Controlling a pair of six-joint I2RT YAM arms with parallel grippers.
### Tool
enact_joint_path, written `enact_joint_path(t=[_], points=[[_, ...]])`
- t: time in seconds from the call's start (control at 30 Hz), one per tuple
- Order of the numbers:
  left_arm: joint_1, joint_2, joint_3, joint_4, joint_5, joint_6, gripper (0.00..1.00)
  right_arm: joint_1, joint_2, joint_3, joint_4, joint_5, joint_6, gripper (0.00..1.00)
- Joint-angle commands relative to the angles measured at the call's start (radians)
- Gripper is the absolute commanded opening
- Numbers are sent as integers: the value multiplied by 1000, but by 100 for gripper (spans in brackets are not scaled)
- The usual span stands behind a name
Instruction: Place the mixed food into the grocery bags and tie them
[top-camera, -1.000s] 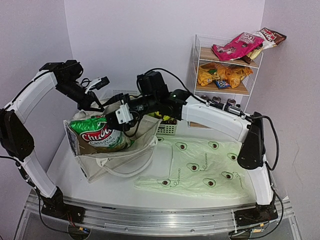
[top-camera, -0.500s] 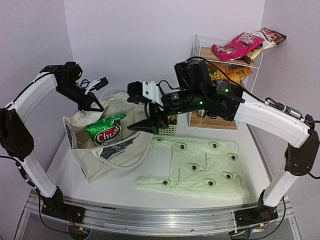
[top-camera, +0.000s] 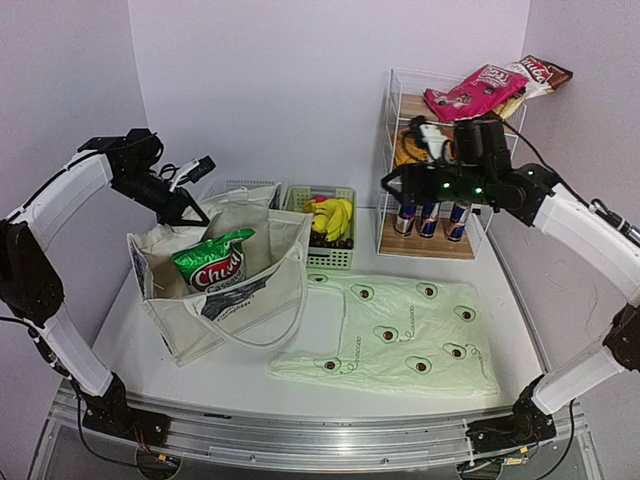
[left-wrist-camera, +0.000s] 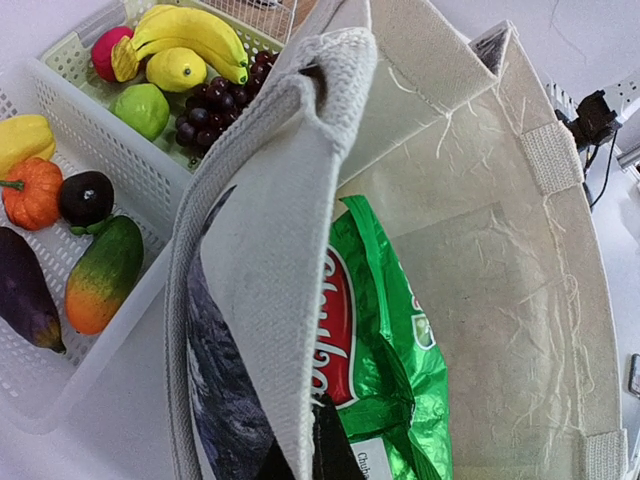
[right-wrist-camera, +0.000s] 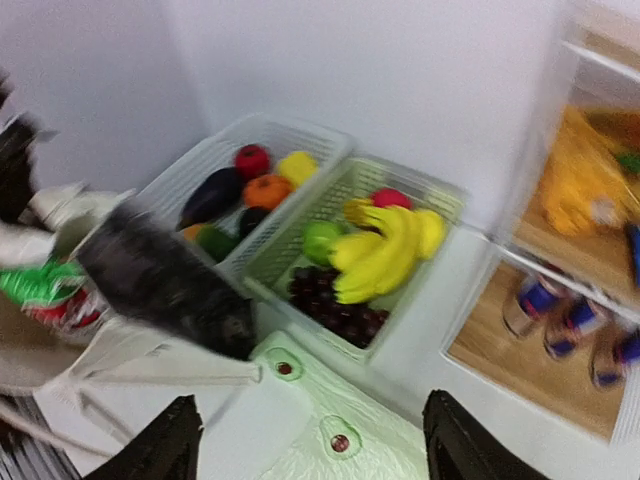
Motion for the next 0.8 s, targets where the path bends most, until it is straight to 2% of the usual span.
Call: enact_joint_path(t=[0.0,0.07,0.2,0.27,0.43,0.77], points=[[2,-47,-7,33,48,-19,0,-119,-37,-63,24,37,398,61],[3,-49,-17,36,47,-18,0,-158,-36,-98,84,49,483,59],[2,-47,-22,31,49,-10,0,-259,-17,-226,356,42,715,55],[2,-44,-19,28,50,-7,0,-286,31,-236,476,43,792,54],[2,-42,-10,21,56,-1,0,-296,175,-145,594,34,833,53],[2,-39,-3,20,76,1,0,-316,343,-32,721,122,876,58]])
